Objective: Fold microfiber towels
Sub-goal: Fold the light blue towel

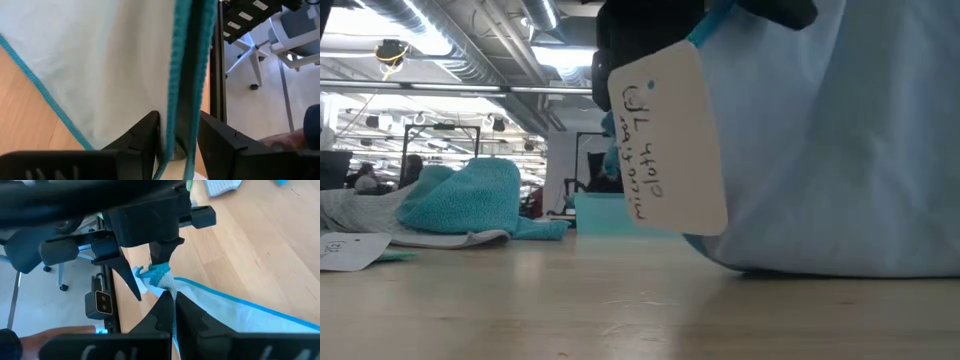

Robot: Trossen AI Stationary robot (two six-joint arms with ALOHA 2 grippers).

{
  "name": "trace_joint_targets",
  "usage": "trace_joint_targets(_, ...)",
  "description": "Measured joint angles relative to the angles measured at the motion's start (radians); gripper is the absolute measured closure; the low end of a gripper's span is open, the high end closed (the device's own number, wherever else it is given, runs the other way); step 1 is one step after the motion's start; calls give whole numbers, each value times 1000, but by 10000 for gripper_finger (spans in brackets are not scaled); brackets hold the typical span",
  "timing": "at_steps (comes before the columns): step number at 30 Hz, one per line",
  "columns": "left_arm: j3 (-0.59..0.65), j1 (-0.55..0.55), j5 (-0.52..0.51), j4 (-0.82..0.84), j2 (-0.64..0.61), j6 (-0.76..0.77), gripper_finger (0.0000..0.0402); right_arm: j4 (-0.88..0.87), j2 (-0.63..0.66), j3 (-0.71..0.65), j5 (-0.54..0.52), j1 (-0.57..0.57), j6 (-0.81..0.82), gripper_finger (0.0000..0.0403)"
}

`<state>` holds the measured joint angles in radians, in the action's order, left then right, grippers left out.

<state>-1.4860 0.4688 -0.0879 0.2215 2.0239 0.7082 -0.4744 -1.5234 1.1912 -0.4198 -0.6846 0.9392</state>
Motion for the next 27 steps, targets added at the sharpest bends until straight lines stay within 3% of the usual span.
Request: trace_joint_targets(27, 0, 69, -57, 83, 0, 47, 279, -10, 0, 0, 3, 0, 2, 396)
